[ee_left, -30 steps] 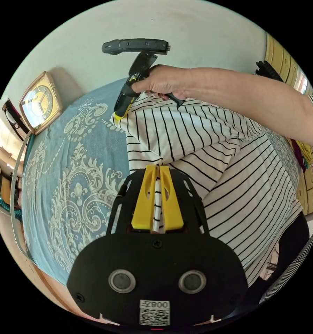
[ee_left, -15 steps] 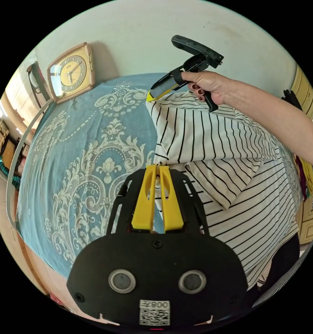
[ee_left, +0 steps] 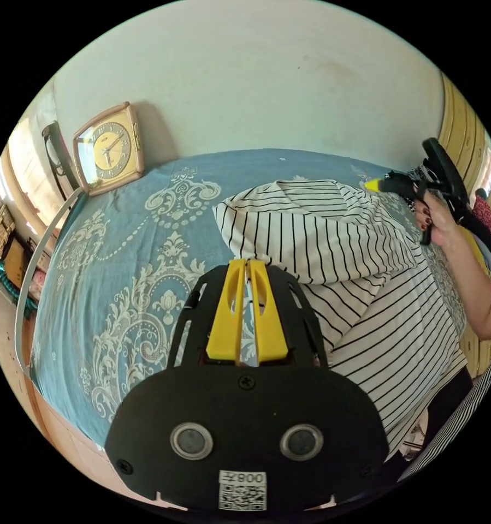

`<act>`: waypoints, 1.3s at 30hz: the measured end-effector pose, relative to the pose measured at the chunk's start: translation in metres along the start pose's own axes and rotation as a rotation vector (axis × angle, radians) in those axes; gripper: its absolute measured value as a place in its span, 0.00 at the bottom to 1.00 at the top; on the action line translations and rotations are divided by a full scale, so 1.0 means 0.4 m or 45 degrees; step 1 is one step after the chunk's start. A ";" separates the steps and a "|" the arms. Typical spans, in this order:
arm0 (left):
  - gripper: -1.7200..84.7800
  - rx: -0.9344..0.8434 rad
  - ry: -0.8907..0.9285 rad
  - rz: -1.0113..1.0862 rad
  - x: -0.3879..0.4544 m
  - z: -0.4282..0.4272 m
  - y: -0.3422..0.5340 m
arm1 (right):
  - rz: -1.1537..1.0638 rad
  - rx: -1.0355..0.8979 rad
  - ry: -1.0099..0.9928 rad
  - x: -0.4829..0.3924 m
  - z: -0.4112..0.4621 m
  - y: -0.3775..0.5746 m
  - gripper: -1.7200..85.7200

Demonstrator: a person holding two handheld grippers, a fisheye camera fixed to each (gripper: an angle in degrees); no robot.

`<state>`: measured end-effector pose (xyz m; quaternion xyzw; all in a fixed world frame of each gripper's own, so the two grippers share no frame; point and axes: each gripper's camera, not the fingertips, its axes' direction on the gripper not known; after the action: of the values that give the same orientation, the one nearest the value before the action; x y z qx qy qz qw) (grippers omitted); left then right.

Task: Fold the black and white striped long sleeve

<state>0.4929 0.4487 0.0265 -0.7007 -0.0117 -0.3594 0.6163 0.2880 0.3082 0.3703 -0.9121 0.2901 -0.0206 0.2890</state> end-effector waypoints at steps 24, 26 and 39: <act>0.05 -0.230 0.485 0.551 0.411 0.233 -0.597 | 0.319 -0.137 0.038 0.047 0.010 0.708 0.02; 0.05 -0.361 0.499 0.664 0.458 0.282 -0.647 | 0.320 -0.134 0.029 0.054 0.015 0.736 0.02; 0.03 -0.353 0.431 0.666 0.542 0.295 -0.874 | 0.362 -0.127 -0.157 0.122 0.049 0.942 0.02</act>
<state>0.5508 0.5430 0.4401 -0.6874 0.3199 -0.2987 0.5796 0.1376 0.0416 0.1447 -0.8746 0.3987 0.0910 0.2604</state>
